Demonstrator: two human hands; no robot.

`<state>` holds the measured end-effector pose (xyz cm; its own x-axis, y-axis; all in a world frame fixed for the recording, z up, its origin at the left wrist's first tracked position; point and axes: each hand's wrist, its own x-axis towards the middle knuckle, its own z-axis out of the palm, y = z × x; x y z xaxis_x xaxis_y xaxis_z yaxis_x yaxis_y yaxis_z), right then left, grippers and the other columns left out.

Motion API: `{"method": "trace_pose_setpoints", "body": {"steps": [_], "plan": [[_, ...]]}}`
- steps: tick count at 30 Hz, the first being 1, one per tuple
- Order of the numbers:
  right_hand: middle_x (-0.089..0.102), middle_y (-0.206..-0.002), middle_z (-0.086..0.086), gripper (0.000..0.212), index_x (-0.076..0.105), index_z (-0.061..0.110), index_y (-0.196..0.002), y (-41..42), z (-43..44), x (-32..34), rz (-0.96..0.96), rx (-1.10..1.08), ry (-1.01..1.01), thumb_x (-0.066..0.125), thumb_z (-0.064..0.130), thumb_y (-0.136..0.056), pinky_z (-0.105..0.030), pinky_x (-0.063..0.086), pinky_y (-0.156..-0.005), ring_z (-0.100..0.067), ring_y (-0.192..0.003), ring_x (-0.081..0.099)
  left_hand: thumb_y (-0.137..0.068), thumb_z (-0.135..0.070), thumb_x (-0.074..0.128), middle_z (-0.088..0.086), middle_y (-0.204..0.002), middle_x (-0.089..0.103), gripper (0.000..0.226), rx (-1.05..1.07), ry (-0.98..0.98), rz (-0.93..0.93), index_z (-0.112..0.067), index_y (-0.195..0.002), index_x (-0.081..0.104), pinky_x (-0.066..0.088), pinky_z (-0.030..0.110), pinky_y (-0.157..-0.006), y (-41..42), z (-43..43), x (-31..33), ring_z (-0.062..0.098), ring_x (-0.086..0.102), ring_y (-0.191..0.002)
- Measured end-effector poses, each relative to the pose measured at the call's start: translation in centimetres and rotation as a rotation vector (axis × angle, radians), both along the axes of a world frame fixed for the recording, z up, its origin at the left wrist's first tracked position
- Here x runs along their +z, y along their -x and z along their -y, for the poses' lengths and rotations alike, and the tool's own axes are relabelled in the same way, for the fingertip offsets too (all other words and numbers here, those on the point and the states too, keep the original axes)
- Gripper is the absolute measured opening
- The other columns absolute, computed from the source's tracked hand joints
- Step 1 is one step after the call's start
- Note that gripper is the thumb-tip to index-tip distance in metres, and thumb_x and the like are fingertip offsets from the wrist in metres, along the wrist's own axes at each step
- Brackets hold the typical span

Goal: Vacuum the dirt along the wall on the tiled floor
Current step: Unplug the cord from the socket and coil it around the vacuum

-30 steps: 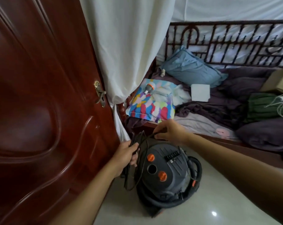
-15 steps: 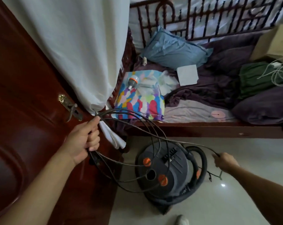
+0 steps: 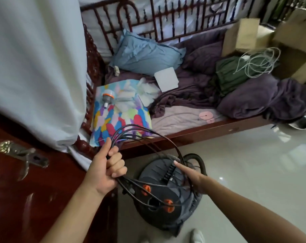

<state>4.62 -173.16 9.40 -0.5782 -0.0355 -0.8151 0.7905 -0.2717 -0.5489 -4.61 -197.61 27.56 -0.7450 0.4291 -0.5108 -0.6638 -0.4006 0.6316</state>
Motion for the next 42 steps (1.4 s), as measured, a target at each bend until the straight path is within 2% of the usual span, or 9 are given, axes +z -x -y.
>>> {"method": "trace_pose_setpoints", "body": {"steps": [3, 5, 8, 13, 22, 25, 28, 35, 42], "plan": [[0.068, -0.122, -0.019, 0.069, 0.062, 0.005, -0.123, 0.3, 1.5, -0.7, 0.027, -0.209, 0.267, 0.076, 0.056, -0.078, -0.044, 0.058, -0.086, -0.038, -0.097, 0.071, -0.094, -0.051, 0.039, -0.009, -0.045, 0.005, 0.051, -0.116, -0.116, 0.069, -0.020, -0.053, 0.038, 0.015, 0.014, -0.028, 0.6, 1.0, -2.1, 0.008, 0.002, -0.034], [0.072, -0.100, -0.018, 0.051, 0.060, 0.002, -0.117, 0.5, 3.0, -0.7, 0.041, -0.317, 0.341, 0.063, 0.045, -0.092, -0.028, 0.058, -0.062, -0.025, -0.067, 0.069, -0.093, -0.050, 0.041, -0.008, -0.044, 0.004, 0.051, -0.186, -0.083, 0.124, -0.021, -0.052, 0.035, 0.014, 0.015, -0.030, 1.4, 2.6, -4.1, 0.009, 0.001, -0.034], [0.042, -0.053, 0.006, 0.025, 0.060, 0.011, -0.096, 0.8, 4.2, -2.0, 0.029, -0.532, 0.277, 0.052, 0.035, -0.100, -0.016, 0.024, -0.037, -0.005, -0.037, 0.032, -0.089, -0.043, 0.050, -0.007, -0.039, 0.010, 0.048, -0.218, 0.071, 0.193, -0.021, -0.051, 0.029, 0.015, 0.015, -0.031, 3.0, 5.8, -8.9, 0.009, 0.005, -0.032], [0.033, -0.047, 0.007, 0.027, 0.057, 0.011, -0.081, -0.7, 4.9, -6.1, 0.045, -0.598, -0.239, 0.053, 0.028, -0.102, -0.016, 0.024, -0.033, -0.003, -0.033, 0.028, -0.089, -0.029, 0.055, -0.007, -0.040, 0.014, 0.049, -0.249, 0.308, 0.334, -0.022, -0.048, 0.030, 0.018, 0.021, -0.034, 4.0, 8.8, -19.3, 0.008, 0.015, -0.031], [0.054, -0.064, 0.002, 0.019, 0.062, 0.013, -0.079, -2.5, 5.7, -17.9, 0.132, -0.462, -0.575, 0.065, 0.023, -0.095, -0.020, 0.040, -0.049, -0.009, -0.055, 0.048, -0.095, -0.012, 0.048, -0.002, -0.036, 0.037, 0.033, -0.197, 0.697, 0.491, -0.014, -0.063, 0.038, 0.036, 0.030, -0.057, 1.9, 8.1, -37.2, 0.014, 0.041, -0.036], [0.065, -0.073, -0.003, 0.022, 0.066, 0.011, -0.083, -2.7, 7.0, -21.6, 0.147, -0.399, -0.693, 0.062, 0.030, -0.095, -0.031, 0.047, -0.063, -0.020, -0.072, 0.059, -0.092, -0.012, 0.055, 0.011, -0.066, 0.063, 0.014, -0.276, 0.993, 0.294, -0.003, -0.081, 0.057, 0.040, 0.033, -0.064, 2.3, 7.5, -40.4, 0.025, 0.059, -0.068], [0.071, -0.094, -0.011, 0.022, 0.068, 0.011, -0.096, -2.5, 8.0, -23.4, 0.203, -0.419, -0.802, 0.061, 0.032, -0.094, -0.035, 0.046, -0.074, -0.027, -0.091, 0.064, -0.093, -0.009, 0.051, 0.013, -0.100, 0.058, 0.014, -0.369, 1.151, -0.034, -0.004, -0.105, 0.055, 0.037, 0.032, -0.074, 4.0, 5.8, -40.5, 0.025, 0.051, -0.088], [0.071, -0.107, -0.003, 0.018, 0.062, 0.024, -0.105, -1.9, 9.4, -22.8, 0.281, -0.562, -0.814, 0.064, 0.026, -0.087, -0.033, 0.044, -0.082, -0.028, -0.105, 0.063, -0.101, -0.043, 0.039, 0.013, -0.119, 0.051, 0.039, -0.593, 1.285, -0.531, -0.013, -0.115, 0.059, 0.031, 0.034, -0.090, 6.6, 0.6, -40.9, 0.032, 0.048, -0.113], [0.068, -0.100, 0.014, 0.040, 0.057, 0.036, -0.111, -3.4, 8.9, -24.5, 0.124, -0.679, -0.963, 0.067, 0.050, -0.075, -0.032, 0.048, -0.082, -0.015, -0.097, 0.064, -0.096, -0.050, 0.031, 0.023, -0.108, 0.055, 0.056, -0.465, 1.386, -0.759, -0.002, -0.094, 0.059, 0.032, 0.038, -0.078, 5.1, -2.1, -42.7, 0.041, 0.051, -0.102]]}}
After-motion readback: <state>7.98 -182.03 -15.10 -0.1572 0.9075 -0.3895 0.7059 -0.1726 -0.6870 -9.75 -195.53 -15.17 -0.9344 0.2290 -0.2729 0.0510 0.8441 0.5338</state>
